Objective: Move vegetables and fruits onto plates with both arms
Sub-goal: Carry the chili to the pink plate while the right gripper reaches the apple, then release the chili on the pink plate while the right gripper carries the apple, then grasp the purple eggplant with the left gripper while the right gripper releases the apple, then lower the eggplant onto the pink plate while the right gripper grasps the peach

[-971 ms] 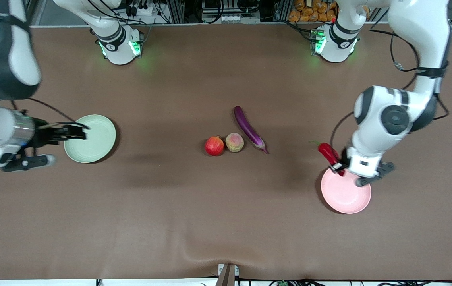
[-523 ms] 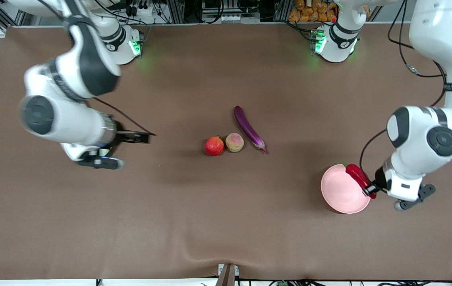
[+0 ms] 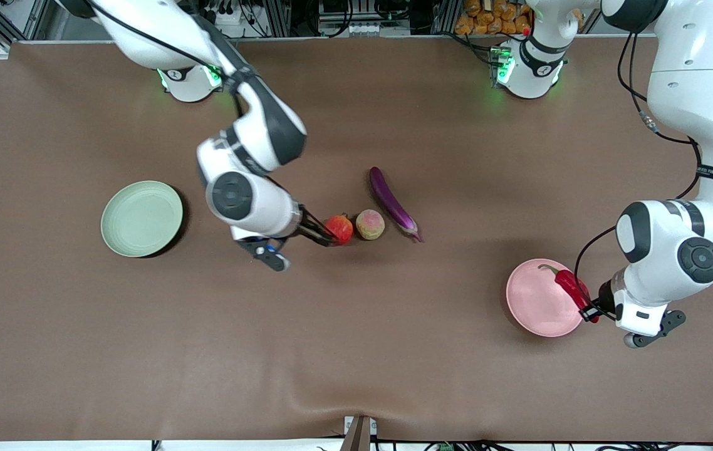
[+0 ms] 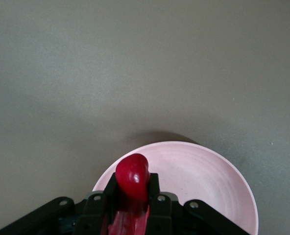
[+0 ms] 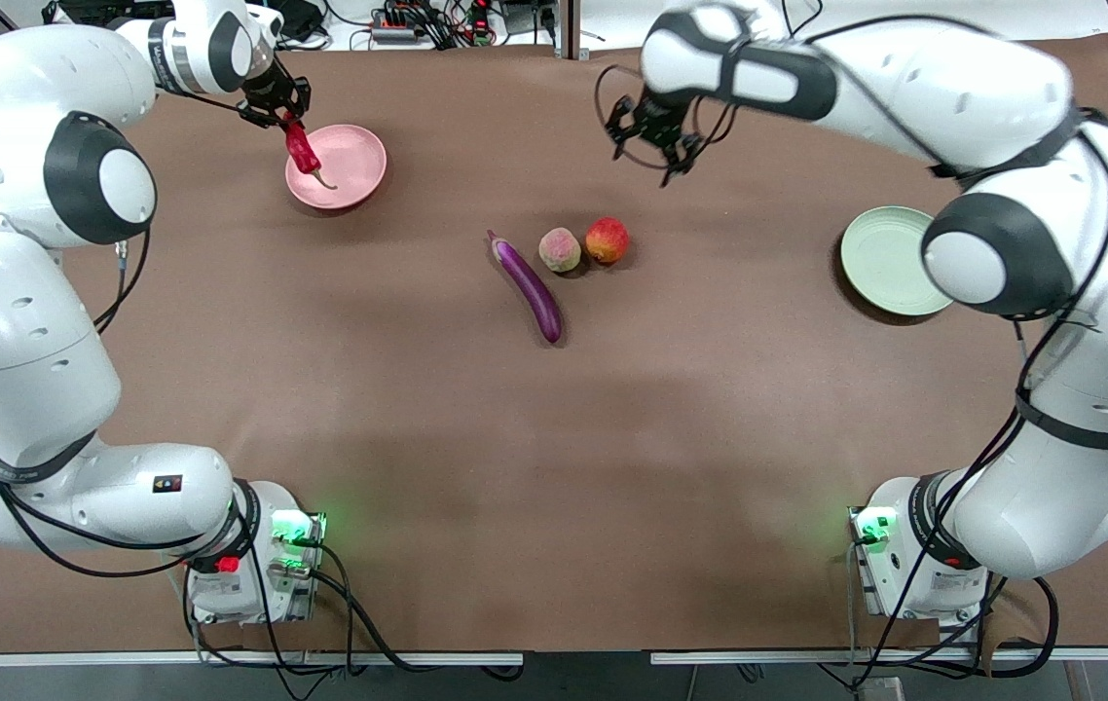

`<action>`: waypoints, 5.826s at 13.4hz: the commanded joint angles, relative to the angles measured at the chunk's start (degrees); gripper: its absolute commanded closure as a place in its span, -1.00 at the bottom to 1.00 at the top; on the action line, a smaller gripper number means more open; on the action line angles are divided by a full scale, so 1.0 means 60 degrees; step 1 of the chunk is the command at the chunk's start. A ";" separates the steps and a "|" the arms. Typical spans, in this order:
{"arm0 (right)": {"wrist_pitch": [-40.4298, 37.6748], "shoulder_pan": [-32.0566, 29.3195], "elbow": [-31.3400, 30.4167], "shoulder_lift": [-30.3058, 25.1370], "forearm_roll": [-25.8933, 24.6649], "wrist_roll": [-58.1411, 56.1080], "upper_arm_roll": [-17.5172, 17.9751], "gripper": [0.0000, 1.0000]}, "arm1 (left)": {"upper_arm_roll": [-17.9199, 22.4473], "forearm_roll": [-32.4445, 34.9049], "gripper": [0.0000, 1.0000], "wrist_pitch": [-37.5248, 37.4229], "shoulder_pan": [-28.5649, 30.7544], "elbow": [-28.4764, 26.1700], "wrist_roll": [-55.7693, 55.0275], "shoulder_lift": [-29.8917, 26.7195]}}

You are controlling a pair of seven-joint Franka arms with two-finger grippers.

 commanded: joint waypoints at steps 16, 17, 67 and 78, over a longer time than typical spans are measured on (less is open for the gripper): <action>0.0898 0.0418 -0.1063 0.0381 -0.1189 0.0343 -0.0183 1.00 | -0.2083 0.0113 -1.00 -0.1050 -0.0764 -0.1865 -0.3481 -0.1895; 0.0152 0.0038 -0.1019 0.0001 -0.1175 0.0009 -0.0154 1.00 | -0.2288 0.0113 -1.00 -0.0774 -0.0765 -0.2507 -0.3673 -0.2246; 0.3849 0.2025 0.0211 0.2193 0.0334 0.4426 -0.0447 -1.00 | -0.3829 0.3629 1.00 -0.0140 0.1460 -0.2602 -0.0764 -0.1064; -0.0973 0.0741 0.0681 0.0881 -0.0662 0.2284 -0.0418 1.00 | -0.3784 0.3628 -0.86 -0.0317 0.1901 -0.1958 0.0016 -0.0477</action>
